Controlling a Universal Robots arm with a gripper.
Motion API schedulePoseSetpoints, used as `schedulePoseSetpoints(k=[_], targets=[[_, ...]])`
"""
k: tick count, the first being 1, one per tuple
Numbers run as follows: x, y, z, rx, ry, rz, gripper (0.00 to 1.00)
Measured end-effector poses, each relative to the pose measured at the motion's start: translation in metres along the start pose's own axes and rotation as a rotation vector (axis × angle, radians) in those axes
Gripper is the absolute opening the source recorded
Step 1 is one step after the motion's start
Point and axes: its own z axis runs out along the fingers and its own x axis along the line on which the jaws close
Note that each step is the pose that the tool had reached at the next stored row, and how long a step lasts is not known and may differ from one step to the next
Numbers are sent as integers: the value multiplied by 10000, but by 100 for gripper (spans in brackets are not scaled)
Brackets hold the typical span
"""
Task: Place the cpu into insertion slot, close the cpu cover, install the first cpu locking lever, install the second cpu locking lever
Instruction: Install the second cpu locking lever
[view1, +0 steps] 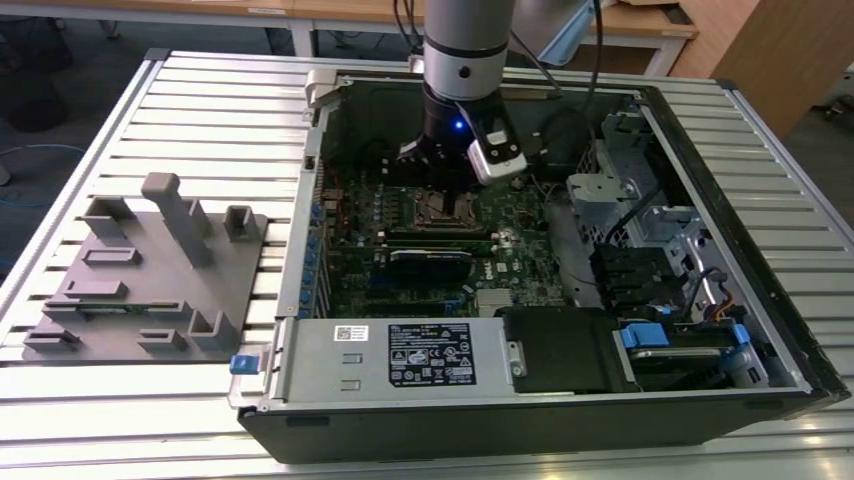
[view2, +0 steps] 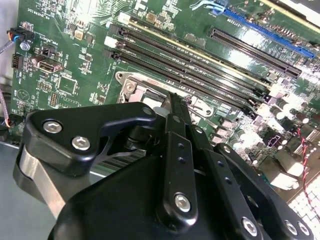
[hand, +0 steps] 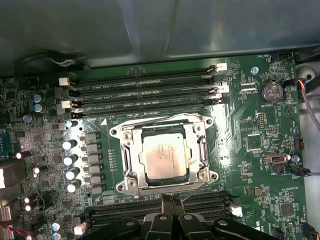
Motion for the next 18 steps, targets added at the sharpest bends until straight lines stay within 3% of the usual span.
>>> schedulePoseSetpoints(k=[18], targets=[[39,-52,4,-2,-15,-30,10]])
